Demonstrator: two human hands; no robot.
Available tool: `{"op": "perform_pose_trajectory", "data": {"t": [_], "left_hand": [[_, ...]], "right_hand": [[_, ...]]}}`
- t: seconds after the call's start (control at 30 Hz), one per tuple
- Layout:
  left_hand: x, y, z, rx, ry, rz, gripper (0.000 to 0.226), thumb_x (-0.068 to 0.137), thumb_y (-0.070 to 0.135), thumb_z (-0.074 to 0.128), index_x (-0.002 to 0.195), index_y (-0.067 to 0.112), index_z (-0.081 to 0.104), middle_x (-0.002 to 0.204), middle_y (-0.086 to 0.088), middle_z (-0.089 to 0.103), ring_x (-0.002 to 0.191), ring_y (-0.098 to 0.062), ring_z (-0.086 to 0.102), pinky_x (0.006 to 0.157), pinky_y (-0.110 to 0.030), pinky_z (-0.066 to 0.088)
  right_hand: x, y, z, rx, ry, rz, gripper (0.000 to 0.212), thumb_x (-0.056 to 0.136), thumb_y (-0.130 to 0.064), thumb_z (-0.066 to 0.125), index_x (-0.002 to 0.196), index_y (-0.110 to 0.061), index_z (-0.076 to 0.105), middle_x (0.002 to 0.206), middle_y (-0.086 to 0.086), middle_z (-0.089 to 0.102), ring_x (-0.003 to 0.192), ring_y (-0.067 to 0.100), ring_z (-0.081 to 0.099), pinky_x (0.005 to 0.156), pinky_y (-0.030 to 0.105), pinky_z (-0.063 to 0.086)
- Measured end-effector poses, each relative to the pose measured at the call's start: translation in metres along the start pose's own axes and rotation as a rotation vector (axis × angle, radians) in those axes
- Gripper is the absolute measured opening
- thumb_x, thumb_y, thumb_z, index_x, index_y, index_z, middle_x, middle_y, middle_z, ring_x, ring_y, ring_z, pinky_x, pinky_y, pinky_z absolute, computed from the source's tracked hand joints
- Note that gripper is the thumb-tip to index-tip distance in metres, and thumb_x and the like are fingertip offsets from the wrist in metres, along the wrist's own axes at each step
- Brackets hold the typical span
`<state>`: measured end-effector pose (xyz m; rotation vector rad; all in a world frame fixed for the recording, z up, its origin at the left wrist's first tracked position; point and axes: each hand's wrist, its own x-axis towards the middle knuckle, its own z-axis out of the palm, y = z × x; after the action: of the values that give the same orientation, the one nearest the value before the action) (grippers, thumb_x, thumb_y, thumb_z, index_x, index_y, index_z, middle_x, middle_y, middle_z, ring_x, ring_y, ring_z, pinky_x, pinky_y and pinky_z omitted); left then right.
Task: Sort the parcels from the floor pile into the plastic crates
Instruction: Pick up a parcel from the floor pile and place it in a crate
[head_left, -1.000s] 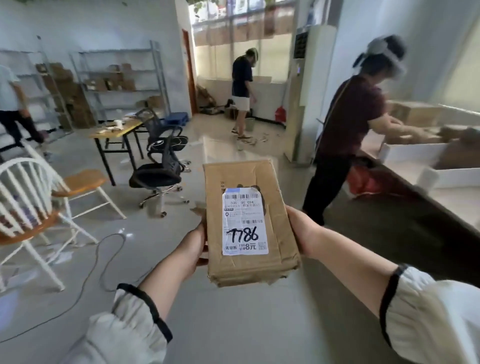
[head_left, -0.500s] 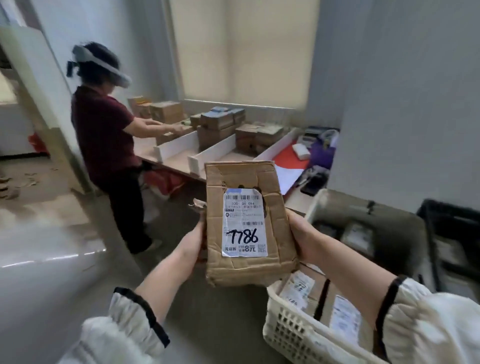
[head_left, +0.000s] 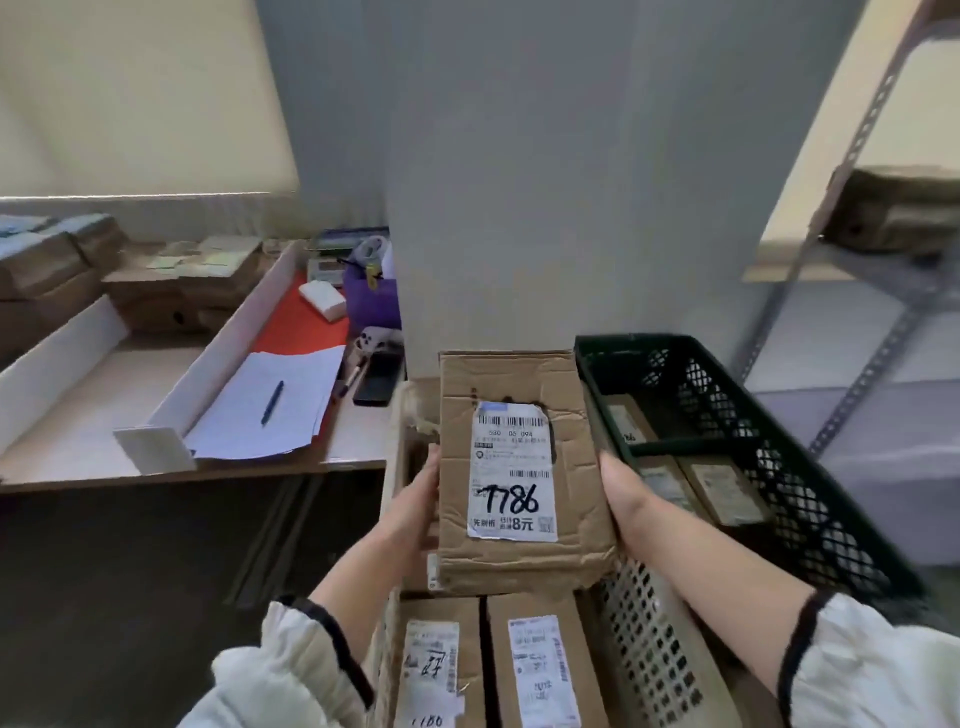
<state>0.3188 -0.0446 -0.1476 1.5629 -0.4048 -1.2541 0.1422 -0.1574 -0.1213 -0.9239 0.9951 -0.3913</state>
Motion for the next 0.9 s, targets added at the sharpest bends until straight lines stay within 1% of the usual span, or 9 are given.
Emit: {"op": "perform_pose_trajectory", "data": {"t": [0.1,0.27,0.33,0.47,0.57,0.63,0.7,0.77,0.9], "left_hand": [[0.03,-0.003,0.036,0.034,-0.103,-0.059,0.057,0.084,0.07,0.04,0.097,0.024,0.071,0.102,-0.007,0.073,0.105,-0.029,0.065,0.101,-0.048,0.045],[0.06,-0.013,0.091,0.08,-0.203,-0.142,0.063,0.085,0.073,0.035,0.112,0.026,0.067,0.107,-0.003,0.073,0.107,-0.027,0.064,0.104,-0.05,0.042],[0.067,-0.017,0.105,0.076,-0.214,-0.146,0.066,0.083,0.075,0.037,0.119,0.025,0.064,0.109,-0.001,0.072,0.109,-0.026,0.063,0.104,-0.049,0.042],[0.084,-0.021,0.107,0.043,-0.112,-0.185,0.094,0.066,0.086,0.047,0.132,0.02,0.054,0.116,-0.002,0.069,0.104,-0.023,0.066,0.084,-0.04,0.055],[0.112,-0.036,0.087,-0.01,0.029,-0.2,0.111,0.049,0.093,0.054,0.134,0.023,0.05,0.125,-0.003,0.063,0.104,-0.025,0.066,0.084,-0.045,0.056],[0.118,-0.039,0.07,-0.042,0.078,-0.189,0.099,0.053,0.092,0.052,0.127,0.026,0.057,0.122,-0.003,0.064,0.105,-0.025,0.066,0.091,-0.048,0.053],[0.1,-0.02,0.067,-0.037,0.107,-0.181,0.067,0.078,0.076,0.044,0.115,0.024,0.062,0.112,-0.005,0.07,0.102,-0.027,0.067,0.095,-0.049,0.05],[0.098,-0.02,0.054,-0.061,0.139,-0.196,0.054,0.091,0.063,0.038,0.111,0.021,0.066,0.107,-0.008,0.072,0.101,-0.029,0.068,0.099,-0.05,0.047],[0.104,-0.022,0.034,-0.192,0.18,-0.262,0.059,0.089,0.063,0.045,0.12,0.017,0.064,0.113,-0.014,0.07,0.106,-0.035,0.065,0.102,-0.052,0.044]], "right_hand": [[0.008,0.004,-0.037,0.088,0.091,0.019,0.055,0.093,-0.055,0.041,0.121,-0.012,0.064,0.116,0.017,0.067,0.111,0.036,0.061,0.102,0.051,0.044],[0.008,0.008,-0.093,0.128,0.203,0.043,0.05,0.096,-0.049,0.039,0.113,-0.011,0.068,0.108,0.016,0.071,0.105,0.035,0.064,0.095,0.048,0.049],[0.014,0.011,-0.107,0.15,0.2,0.078,0.051,0.097,-0.048,0.037,0.113,-0.011,0.068,0.104,0.016,0.072,0.099,0.034,0.067,0.084,0.043,0.054],[0.038,-0.004,-0.111,0.135,0.119,0.125,0.051,0.099,-0.042,0.034,0.087,-0.006,0.069,0.073,0.017,0.073,0.078,0.033,0.065,0.062,0.035,0.05],[0.066,-0.009,-0.097,0.069,0.041,0.166,0.05,0.099,-0.04,0.037,0.086,-0.005,0.071,0.074,0.019,0.073,0.066,0.031,0.068,0.055,0.032,0.052],[0.085,-0.007,-0.086,0.073,-0.01,0.194,0.05,0.099,-0.043,0.037,0.099,-0.005,0.071,0.081,0.019,0.074,0.064,0.031,0.071,0.053,0.032,0.055],[0.096,-0.005,-0.072,0.097,-0.056,0.232,0.049,0.098,-0.043,0.037,0.102,-0.007,0.069,0.084,0.018,0.074,0.065,0.03,0.072,0.051,0.032,0.056],[0.106,-0.003,-0.06,0.124,-0.099,0.259,0.05,0.097,-0.044,0.036,0.101,-0.008,0.07,0.087,0.018,0.074,0.069,0.03,0.072,0.056,0.036,0.058],[0.126,0.003,-0.042,0.151,-0.111,0.322,0.06,0.096,-0.055,0.031,0.115,-0.012,0.069,0.11,0.018,0.07,0.101,0.037,0.067,0.093,0.049,0.05]]}}
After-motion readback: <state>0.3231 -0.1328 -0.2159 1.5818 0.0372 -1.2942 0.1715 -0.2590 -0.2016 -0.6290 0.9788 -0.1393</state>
